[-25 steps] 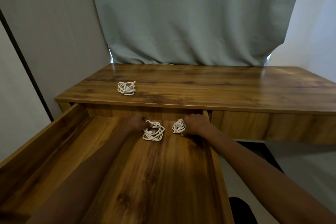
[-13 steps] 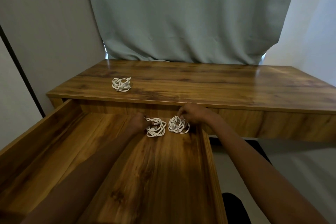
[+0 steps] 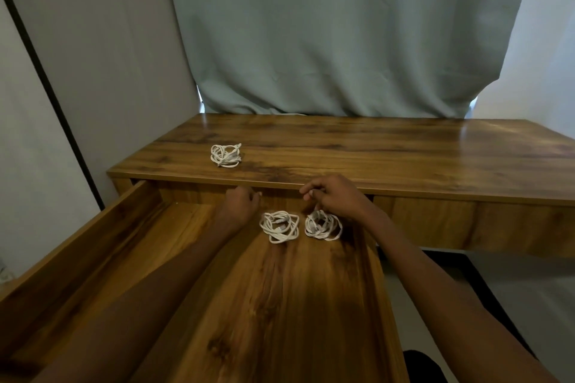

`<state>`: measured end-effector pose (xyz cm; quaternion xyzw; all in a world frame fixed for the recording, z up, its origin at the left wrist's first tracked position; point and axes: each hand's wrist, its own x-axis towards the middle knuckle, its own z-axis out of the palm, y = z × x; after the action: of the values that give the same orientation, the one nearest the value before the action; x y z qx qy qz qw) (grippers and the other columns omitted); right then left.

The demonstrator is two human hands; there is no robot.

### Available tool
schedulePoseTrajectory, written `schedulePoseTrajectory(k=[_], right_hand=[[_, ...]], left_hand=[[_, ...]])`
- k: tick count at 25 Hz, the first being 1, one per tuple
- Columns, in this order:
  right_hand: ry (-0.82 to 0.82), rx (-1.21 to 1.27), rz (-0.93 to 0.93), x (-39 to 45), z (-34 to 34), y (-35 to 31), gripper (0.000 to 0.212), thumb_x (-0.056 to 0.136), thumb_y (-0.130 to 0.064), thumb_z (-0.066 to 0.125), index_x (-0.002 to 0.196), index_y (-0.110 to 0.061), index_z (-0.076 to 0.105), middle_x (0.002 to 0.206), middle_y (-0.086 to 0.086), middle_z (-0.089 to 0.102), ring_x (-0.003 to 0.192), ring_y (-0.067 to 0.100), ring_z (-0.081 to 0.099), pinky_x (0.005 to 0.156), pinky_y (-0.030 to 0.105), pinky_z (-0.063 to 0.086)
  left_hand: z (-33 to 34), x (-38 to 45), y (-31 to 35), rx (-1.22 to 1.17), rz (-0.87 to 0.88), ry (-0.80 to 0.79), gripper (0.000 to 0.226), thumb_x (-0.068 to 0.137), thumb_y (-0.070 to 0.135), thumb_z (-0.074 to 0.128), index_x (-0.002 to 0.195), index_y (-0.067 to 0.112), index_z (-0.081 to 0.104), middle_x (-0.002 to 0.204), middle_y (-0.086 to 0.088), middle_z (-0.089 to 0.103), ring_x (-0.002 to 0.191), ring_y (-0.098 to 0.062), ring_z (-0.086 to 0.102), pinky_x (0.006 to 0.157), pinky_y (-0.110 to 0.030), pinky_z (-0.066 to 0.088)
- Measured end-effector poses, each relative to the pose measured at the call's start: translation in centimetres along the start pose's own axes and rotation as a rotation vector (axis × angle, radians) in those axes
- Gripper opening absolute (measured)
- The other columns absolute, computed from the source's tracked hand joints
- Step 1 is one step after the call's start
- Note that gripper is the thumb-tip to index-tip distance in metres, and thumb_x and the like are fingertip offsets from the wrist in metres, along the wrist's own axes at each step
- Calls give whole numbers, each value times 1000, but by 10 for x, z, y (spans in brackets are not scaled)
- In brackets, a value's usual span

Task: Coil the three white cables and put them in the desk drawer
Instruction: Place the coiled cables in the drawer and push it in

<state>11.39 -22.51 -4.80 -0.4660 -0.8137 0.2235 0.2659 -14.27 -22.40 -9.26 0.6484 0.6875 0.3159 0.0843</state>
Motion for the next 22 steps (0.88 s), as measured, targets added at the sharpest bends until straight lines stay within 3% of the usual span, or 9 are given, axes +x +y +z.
schedulePoseTrajectory(k=[2, 4, 6, 7, 10, 14, 17, 19, 22], right_hand=[[52, -19, -58, 14, 8, -11, 24, 100, -18, 56, 114, -27, 73, 98, -15, 75, 71, -3, 67, 73, 27, 56], [100, -78, -108, 33, 18, -22, 23, 100, -24, 55, 115, -30, 72, 101, -15, 75, 74, -5, 62, 69, 27, 50], [137, -133, -130, 54, 30, -30, 24, 101, -29, 55, 120, -29, 70, 113, -11, 73, 91, 2, 63, 76, 30, 50], [136, -163, -133, 65, 37, -32, 26, 100, -32, 56, 123, -27, 68, 120, -8, 70, 102, 9, 63, 82, 32, 50], [54, -317, -99, 90, 59, -30, 42, 99, -46, 54, 134, -24, 58, 132, 1, 59, 118, 23, 56, 96, 39, 46], [63, -425, -122, 98, 76, -12, 48, 101, -47, 47, 147, -33, 44, 143, -5, 49, 132, 21, 45, 104, 39, 37], [80, -490, -170, 95, 83, -4, 55, 100, -45, 48, 152, -35, 35, 150, -8, 43, 138, 18, 38, 107, 38, 33], [94, -504, -180, 95, 84, -3, 58, 100, -45, 50, 154, -33, 34, 153, -8, 41, 140, 18, 37, 109, 38, 31], [92, -499, -189, 97, 83, -3, 57, 99, -44, 52, 153, -33, 36, 153, -8, 42, 140, 18, 37, 109, 38, 32]], left_hand=[[-24, 3, -2, 26, 39, 145, 39, 100, 38, 52, 72, 14, 66, 65, -1, 62, 61, -18, 59, 55, -28, 38], [-48, 11, -4, -36, 50, 299, 32, 100, 37, 52, 85, 14, 67, 76, 0, 65, 67, -15, 59, 55, -26, 37], [-62, 31, -15, -152, 7, 391, 23, 98, 34, 56, 103, 14, 64, 94, -2, 66, 83, -18, 61, 64, -30, 45], [-65, 43, -22, -182, -32, 407, 29, 96, 36, 57, 111, 12, 62, 101, -8, 66, 91, -24, 62, 73, -34, 49], [-63, 75, -39, -77, -234, 297, 57, 95, 52, 53, 125, 4, 57, 120, -22, 63, 112, -39, 60, 92, -44, 48], [-61, 109, -42, -24, -408, 111, 78, 90, 72, 36, 123, 8, 64, 129, -17, 62, 118, -36, 59, 100, -45, 46], [-62, 132, -52, -115, -478, 72, 100, 72, 89, 21, 121, 15, 67, 127, -14, 64, 116, -37, 60, 103, -52, 45], [-64, 139, -53, -194, -483, 13, 83, 75, 78, 36, 121, 16, 67, 121, -12, 67, 112, -38, 64, 98, -54, 50], [-66, 146, -50, -150, -476, -30, 50, 78, 45, 59, 114, 11, 68, 117, -14, 69, 106, -36, 66, 94, -50, 54]])
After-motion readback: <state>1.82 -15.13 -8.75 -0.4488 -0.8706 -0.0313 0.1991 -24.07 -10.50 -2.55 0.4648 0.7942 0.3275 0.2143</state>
